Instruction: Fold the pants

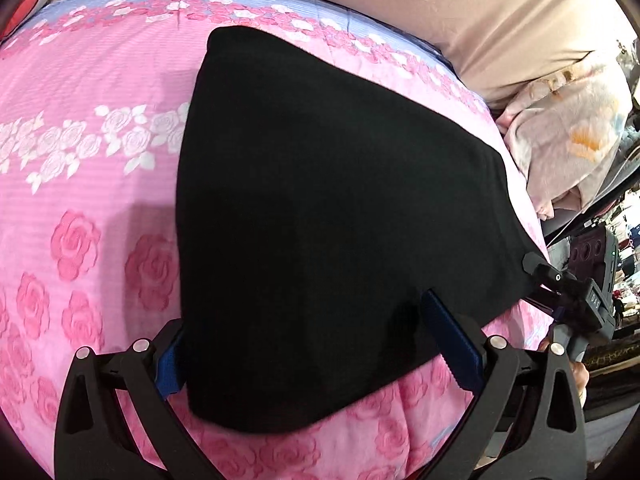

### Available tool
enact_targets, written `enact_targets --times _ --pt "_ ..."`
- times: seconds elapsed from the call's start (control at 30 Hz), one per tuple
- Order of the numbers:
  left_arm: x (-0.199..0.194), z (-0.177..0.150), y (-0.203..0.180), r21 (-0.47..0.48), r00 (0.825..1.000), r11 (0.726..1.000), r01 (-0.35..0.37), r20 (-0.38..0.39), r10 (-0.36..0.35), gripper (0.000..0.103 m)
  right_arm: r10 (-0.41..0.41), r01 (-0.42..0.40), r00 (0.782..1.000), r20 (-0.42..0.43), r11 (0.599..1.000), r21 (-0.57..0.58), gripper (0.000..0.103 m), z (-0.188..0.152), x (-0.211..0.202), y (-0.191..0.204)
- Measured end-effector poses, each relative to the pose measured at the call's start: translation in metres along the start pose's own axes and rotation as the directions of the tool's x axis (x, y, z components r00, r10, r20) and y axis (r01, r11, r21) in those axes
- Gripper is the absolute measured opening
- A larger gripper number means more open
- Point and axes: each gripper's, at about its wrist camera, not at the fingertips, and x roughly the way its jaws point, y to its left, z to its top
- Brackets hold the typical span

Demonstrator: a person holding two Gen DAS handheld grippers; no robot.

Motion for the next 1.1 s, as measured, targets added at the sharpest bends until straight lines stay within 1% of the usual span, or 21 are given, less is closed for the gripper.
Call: enact_targets --times 0.03,0.1,0.23,0.33,0.4,0.5,0.6,0.63,0.67,0.7,0.73,0.77,0.8,0.83,0.9,1.0,1.1 --pt "0.002 0.003 -0.001 0.005 1.000 1.000 -0.004 0.000 0.004 0.098 0.007 -0.007 1.000 -0.002 1.000 -0.005 0.089 0.003 0.002 0.000" --pt "0.006 0.008 -0.004 0.007 1.000 1.000 -0.016 0.005 0.016 0.098 0.036 -0.036 0.999 -0.009 0.999 -0.023 0.098 0.010 0.009 0.003" --pt "0.012 0.019 -0.006 -0.006 0.999 0.999 -0.044 0.015 0.044 0.098 0.022 -0.023 1.000 -0.017 0.997 -0.074 0.098 0.021 0.024 0.011" --pt "0.016 0.026 -0.006 -0.021 0.998 0.998 -0.056 0.029 0.057 0.098 0.036 -0.037 0.999 -0.013 0.996 -0.079 0.098 0.028 0.030 0.013" --pt "0.017 0.028 -0.004 -0.015 0.997 0.999 -0.052 0.054 0.053 0.098 0.038 -0.039 0.999 -0.009 0.995 -0.093 0.098 0.031 0.034 0.015" --pt "0.020 0.032 -0.004 0.017 0.994 0.999 -0.044 0.097 0.042 0.098 0.036 -0.035 0.999 0.010 0.993 -0.110 0.098 0.034 0.040 0.018" --pt "0.020 0.036 0.001 0.017 0.991 1.000 0.000 0.137 -0.003 0.098 0.038 -0.035 0.999 0.024 0.993 -0.115 0.098 0.035 0.041 0.019" --pt "0.019 0.037 0.006 0.001 0.988 0.999 0.037 0.149 -0.036 0.098 0.041 -0.037 0.999 0.032 0.993 -0.114 0.096 0.034 0.040 0.018" --pt "0.018 0.038 0.011 -0.019 0.986 0.998 0.067 0.156 -0.064 0.098 0.042 -0.038 0.998 0.039 0.993 -0.111 0.084 0.034 0.039 0.018" --pt "0.017 0.039 0.014 -0.034 0.984 0.995 0.092 0.155 -0.085 0.096 0.041 -0.037 0.998 0.041 0.994 -0.099 0.062 0.034 0.039 0.015" --pt "0.015 0.039 0.017 -0.044 0.985 0.995 0.093 0.153 -0.085 0.092 0.038 -0.035 0.998 0.043 0.996 -0.077 0.055 0.033 0.038 0.011" --pt "0.013 0.039 0.019 -0.060 0.986 0.995 0.075 0.156 -0.065 0.074 0.055 -0.053 0.998 0.043 0.997 -0.048 0.050 0.033 0.037 0.006" --pt "0.012 0.039 0.020 -0.067 0.987 0.997 0.050 0.153 -0.039 0.063 0.069 -0.067 0.997 0.046 0.997 -0.030 0.048 0.032 0.036 0.002" --pt "0.010 0.038 0.023 -0.061 0.988 0.997 0.049 0.148 -0.039 0.059 0.066 -0.065 0.997 0.047 0.998 -0.026 0.048 0.032 0.035 0.002" --pt "0.005 0.037 0.029 -0.076 0.987 0.994 0.078 0.144 -0.067 0.044 0.035 -0.032 0.998 0.056 0.998 -0.052 0.047 0.029 0.033 0.010" --pt "-0.005 0.038 0.029 -0.082 0.986 0.991 0.110 0.133 -0.099 0.036 0.048 -0.044 0.996 0.071 0.998 -0.054 0.043 0.027 0.025 0.019" --pt "-0.017 0.033 0.017 -0.054 0.982 0.990 0.127 0.149 -0.118 0.034 0.069 -0.062 0.994 0.088 0.995 -0.084 0.042 0.022 0.010 0.033"
